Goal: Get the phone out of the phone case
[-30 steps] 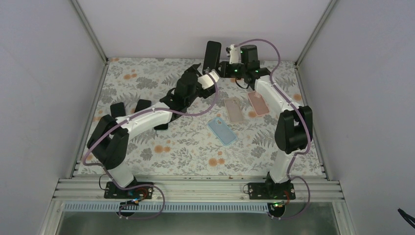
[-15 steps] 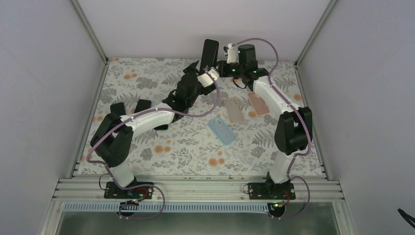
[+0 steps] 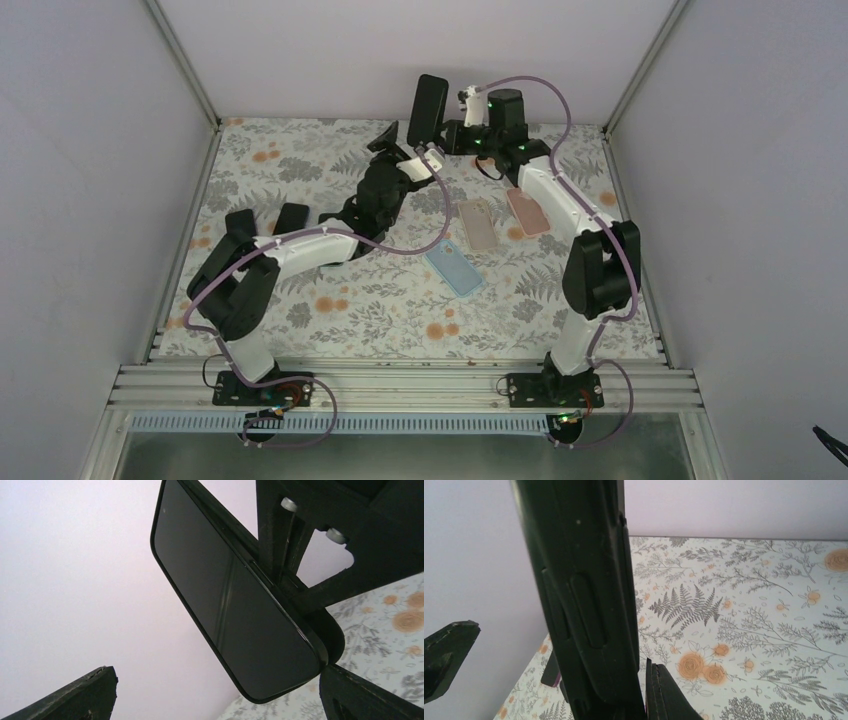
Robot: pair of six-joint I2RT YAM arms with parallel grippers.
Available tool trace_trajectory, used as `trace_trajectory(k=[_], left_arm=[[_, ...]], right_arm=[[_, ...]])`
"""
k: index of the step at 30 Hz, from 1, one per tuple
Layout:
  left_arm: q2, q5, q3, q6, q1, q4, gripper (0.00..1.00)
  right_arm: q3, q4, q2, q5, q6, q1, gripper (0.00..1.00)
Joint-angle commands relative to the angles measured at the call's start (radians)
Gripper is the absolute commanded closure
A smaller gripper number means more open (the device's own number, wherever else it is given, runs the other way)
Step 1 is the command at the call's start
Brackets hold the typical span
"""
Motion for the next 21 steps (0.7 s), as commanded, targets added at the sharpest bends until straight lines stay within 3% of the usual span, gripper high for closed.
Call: trace_trajectory(k=[1,21], left_arm=[[0.009,-0.059,-0.005,0.080,0.008,0.179,0.01],[-0.007,-0.042,0.028,0.038,-0.003,0.125,0.01]], right_arm=[[-0.010,0.062,-0.052,-0.039,0.022,0.023,0.96],[0.007,0.061,-0.026,-0.052,0.034,0.046,0.96]])
